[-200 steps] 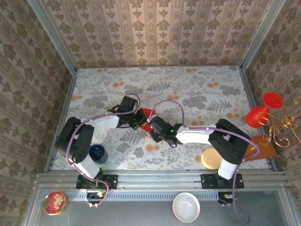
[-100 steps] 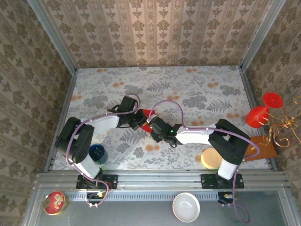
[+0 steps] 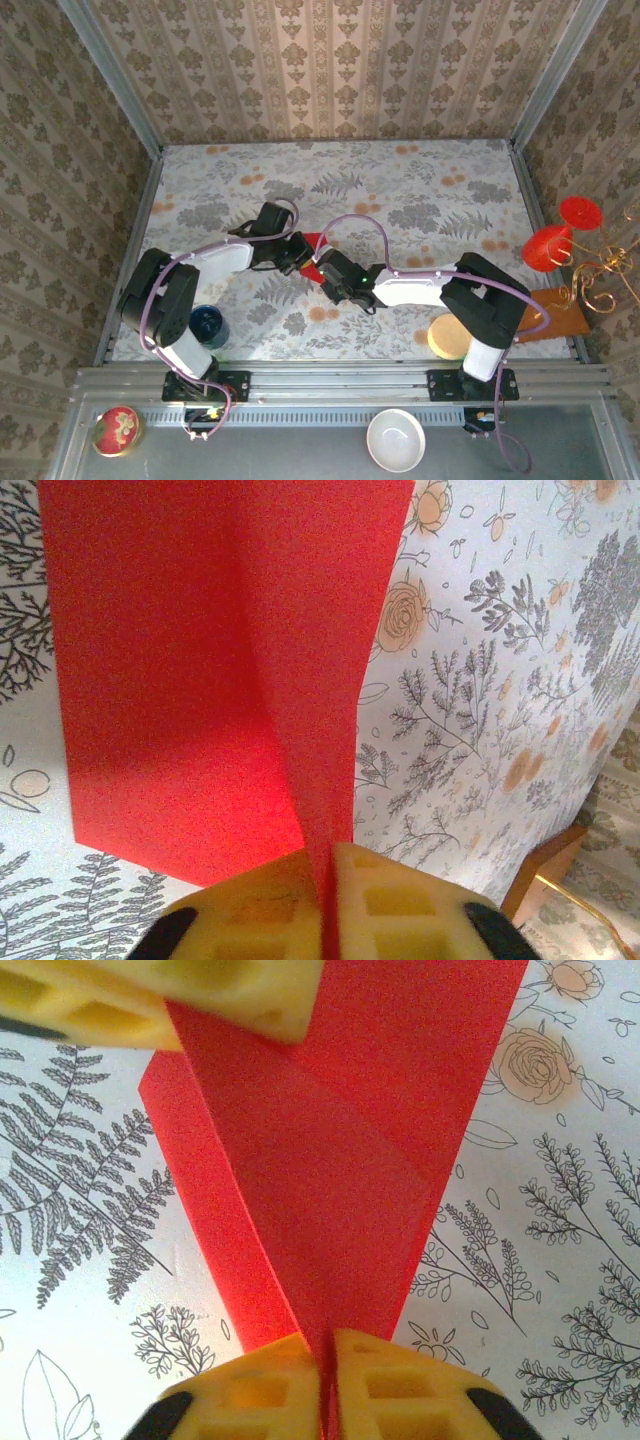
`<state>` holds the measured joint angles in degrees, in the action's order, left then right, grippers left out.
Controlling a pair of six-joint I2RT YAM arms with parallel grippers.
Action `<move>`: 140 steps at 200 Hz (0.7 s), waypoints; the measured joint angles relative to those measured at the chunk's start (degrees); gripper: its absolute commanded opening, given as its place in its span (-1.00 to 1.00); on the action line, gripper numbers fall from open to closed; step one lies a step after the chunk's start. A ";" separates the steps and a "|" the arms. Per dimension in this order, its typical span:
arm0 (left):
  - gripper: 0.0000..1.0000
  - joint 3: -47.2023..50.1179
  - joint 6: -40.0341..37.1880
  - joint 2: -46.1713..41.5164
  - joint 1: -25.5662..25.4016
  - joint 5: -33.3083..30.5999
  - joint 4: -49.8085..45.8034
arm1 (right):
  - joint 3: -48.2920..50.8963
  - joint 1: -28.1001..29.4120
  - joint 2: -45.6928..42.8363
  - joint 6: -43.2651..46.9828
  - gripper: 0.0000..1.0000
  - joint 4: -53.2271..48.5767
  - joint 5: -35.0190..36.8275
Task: Fold a paper plane with a square sheet of paper (pick it up from the middle)
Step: Fourth fold the wing at the center of the table.
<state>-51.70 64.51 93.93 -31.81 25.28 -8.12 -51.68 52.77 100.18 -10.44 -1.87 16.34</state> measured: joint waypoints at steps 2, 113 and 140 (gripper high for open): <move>-0.59 -0.04 0.02 0.00 0.04 0.02 -0.07 | 0.04 0.00 0.00 -0.07 -0.82 0.00 0.00; -0.03 8.20 -3.13 -15.10 10.49 -5.01 -3.87 | 2.36 -5.16 -0.09 -3.08 -0.90 2.80 -17.66; -0.01 12.48 -3.04 -18.45 10.10 -5.22 -2.58 | 2.36 -7.08 -0.07 -4.61 -0.90 3.04 -24.28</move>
<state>-39.22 61.47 75.48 -21.71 20.05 -10.70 -49.32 45.69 100.12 -15.05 1.17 -7.94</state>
